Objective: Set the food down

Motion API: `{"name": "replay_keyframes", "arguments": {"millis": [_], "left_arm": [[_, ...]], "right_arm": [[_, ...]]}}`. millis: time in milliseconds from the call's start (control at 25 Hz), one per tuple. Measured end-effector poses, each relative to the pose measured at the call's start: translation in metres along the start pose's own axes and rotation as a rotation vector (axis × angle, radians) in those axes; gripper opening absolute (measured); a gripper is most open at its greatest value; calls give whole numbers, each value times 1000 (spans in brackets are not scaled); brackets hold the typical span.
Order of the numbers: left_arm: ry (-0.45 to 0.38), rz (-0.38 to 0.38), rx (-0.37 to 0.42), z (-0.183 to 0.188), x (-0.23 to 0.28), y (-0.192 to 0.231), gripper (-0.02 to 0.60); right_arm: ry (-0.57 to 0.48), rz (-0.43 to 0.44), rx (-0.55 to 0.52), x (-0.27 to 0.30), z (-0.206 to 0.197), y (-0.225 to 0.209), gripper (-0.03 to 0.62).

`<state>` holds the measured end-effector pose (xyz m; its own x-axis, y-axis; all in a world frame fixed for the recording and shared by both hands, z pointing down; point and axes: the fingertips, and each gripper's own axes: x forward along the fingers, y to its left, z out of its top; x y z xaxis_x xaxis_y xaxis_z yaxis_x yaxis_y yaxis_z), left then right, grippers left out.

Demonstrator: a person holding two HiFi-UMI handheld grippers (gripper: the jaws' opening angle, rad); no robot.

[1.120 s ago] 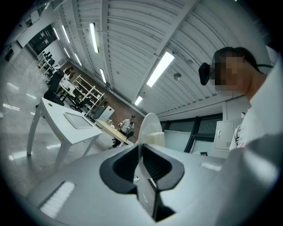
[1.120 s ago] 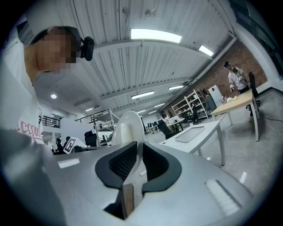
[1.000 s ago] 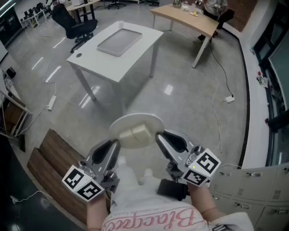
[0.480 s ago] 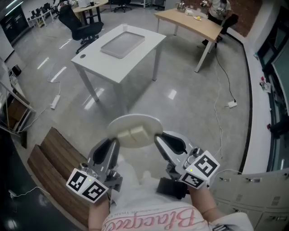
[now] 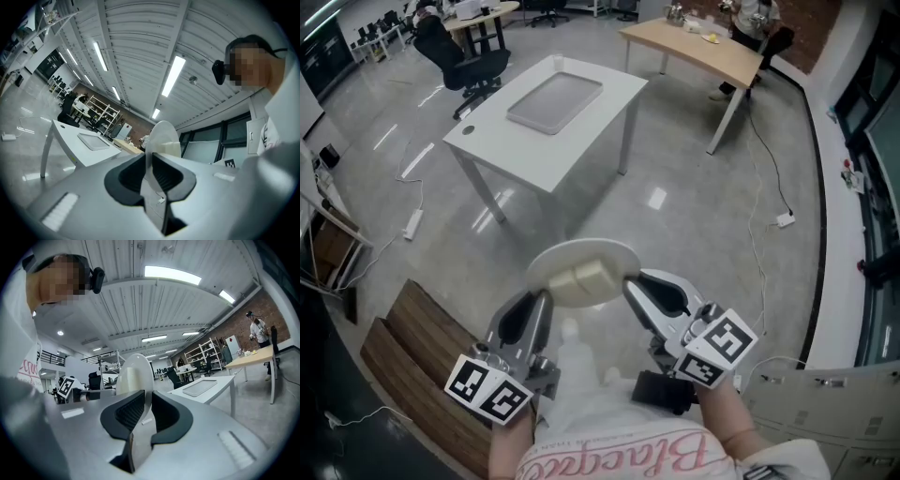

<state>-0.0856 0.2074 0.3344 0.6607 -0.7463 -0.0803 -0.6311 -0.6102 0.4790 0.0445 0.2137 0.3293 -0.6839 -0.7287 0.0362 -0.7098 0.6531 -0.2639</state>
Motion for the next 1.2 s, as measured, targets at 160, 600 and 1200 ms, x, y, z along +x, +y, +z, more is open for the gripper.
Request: {"name": "replay_keyframes", "arguments": {"millis": [160, 600, 1200], "left_arm": [[-4, -26, -13, 16, 26, 25, 43], [-11, -89, -45, 58, 87, 100, 41], [44, -156, -38, 73, 160, 142, 40]], "right_arm": [[0, -17, -2, 30, 12, -20, 51], [-2, -53, -10, 114, 34, -61, 47], [1, -161, -3, 161, 48, -123, 51]]}}
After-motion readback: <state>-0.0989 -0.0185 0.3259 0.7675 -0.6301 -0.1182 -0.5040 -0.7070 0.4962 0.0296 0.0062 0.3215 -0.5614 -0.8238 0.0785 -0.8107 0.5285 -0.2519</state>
